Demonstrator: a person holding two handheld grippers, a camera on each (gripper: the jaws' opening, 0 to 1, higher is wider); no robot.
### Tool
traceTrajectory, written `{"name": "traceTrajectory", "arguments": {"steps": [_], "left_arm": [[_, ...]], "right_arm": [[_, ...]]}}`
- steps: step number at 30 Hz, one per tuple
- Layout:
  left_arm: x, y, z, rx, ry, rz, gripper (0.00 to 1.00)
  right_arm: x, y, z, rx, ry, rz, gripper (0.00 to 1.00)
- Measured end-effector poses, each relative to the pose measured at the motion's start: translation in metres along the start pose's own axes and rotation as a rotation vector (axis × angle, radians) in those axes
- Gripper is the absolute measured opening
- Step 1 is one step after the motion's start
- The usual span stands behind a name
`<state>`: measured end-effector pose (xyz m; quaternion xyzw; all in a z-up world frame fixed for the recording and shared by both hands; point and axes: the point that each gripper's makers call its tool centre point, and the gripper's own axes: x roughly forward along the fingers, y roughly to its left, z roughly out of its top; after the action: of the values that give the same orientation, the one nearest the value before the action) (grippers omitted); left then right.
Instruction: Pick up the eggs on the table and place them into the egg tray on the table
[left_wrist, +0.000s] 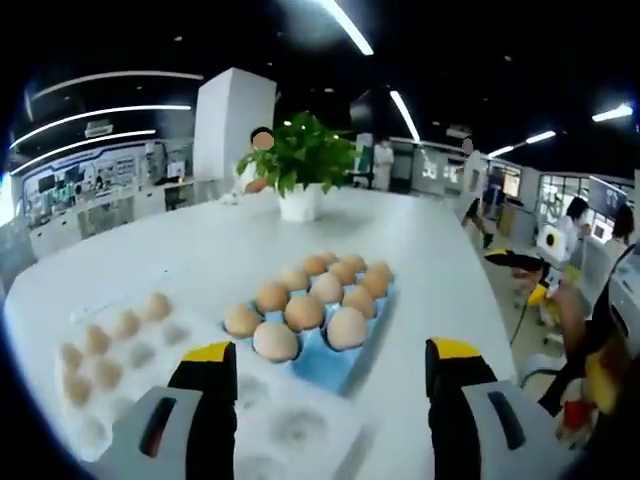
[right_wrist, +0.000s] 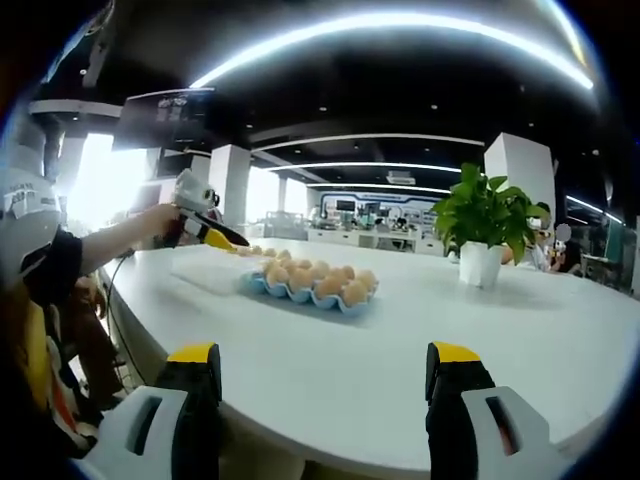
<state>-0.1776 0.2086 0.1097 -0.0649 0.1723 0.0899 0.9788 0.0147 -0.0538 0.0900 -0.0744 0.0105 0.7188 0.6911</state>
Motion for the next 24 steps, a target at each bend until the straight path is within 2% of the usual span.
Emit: {"name": "traceTrajectory", "arguments": {"steps": [6, 14, 20, 24], "left_arm": [[-0.025, 0.008, -0.006, -0.012, -0.032, 0.064, 0.99], [-0.055, 0.014, -0.022, 0.007, -0.027, 0.147, 1.0], [-0.074, 0.009, -0.027, -0.013, -0.061, 0.168, 1.0], [-0.097, 0.005, -0.028, 0.009, -0.097, 0.23, 1.0]], "right_arm": [[0.003, 0.004, 0.001, -0.004, 0.0, 0.013, 0.88], [0.006, 0.007, 0.002, -0.008, 0.001, 0.023, 0.88], [0.008, 0.01, 0.004, -0.012, -0.002, 0.03, 0.88], [0.008, 0.01, 0.004, -0.013, -0.004, 0.03, 0.88]]}}
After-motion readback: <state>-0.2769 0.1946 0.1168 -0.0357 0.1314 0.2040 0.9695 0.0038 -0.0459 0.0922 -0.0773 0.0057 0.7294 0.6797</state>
